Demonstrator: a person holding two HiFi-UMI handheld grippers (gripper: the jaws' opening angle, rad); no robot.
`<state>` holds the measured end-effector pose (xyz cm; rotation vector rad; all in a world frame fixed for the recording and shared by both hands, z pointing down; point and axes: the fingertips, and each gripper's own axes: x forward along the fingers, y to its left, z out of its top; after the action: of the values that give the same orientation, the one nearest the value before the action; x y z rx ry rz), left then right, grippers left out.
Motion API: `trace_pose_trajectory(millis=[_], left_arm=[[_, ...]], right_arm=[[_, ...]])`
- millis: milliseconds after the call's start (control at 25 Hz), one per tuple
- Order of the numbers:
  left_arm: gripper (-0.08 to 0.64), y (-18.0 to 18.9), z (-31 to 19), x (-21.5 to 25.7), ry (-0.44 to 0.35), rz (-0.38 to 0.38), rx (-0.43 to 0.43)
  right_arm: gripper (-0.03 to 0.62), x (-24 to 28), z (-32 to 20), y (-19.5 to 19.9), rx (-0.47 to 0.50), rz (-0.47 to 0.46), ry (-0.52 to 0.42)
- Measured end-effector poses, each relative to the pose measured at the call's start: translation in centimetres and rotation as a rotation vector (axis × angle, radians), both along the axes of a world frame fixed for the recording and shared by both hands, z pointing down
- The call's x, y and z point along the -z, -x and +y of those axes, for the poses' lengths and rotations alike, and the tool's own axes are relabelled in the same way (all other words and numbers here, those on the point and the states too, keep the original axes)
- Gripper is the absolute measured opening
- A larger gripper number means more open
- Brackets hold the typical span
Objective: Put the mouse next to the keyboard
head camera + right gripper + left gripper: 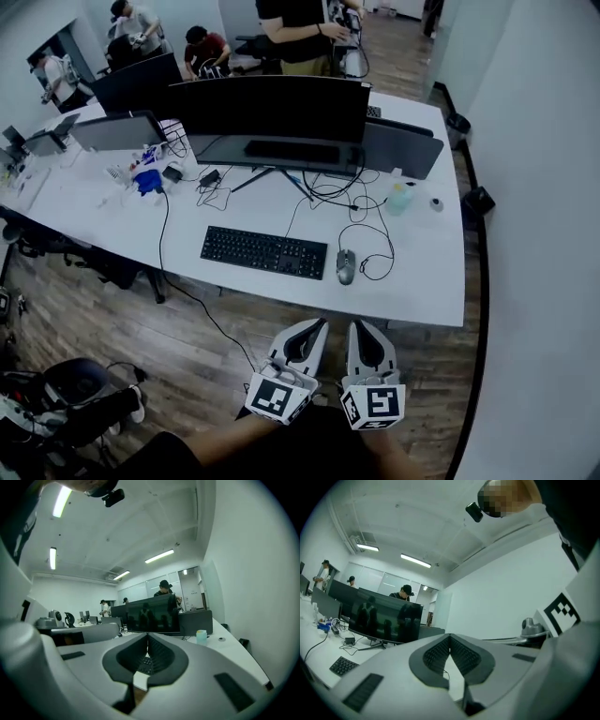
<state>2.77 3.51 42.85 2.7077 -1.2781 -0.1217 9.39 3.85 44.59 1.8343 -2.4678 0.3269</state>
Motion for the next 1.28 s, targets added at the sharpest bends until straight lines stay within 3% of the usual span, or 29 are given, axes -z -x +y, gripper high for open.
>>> trace_pose_trajectory(millis=[400,520,800,1000,1280], left_arm=[[0.012,1.5,11.1,-0.3,0.009,-0.073,0.079],[0.012,2.7,12.1,-0.1,0.017,-0.058,0.114],[0.012,4.0,13.6,1.1,-0.013,-0.019,0.105],[0.012,3.6,14.0,0.4,0.006,-0.035,0.094],[0.012,2.8,14.2,1.6,-0.028,-0.003,0.078]], right_arm=[[0.02,1.7,10.9,1.7,0.037,0.022,-0.068],[0.02,2.3,12.3,2.2,0.051,0.041,-0.078],[0.018,3.3,14.0,4.0,0.023,0.063,-0.091],[0.018,5.1,14.5,4.4,0.013,0.106,-0.165],[0.018,4.5,14.5,3.3,-0.008,0.104,-0.14]])
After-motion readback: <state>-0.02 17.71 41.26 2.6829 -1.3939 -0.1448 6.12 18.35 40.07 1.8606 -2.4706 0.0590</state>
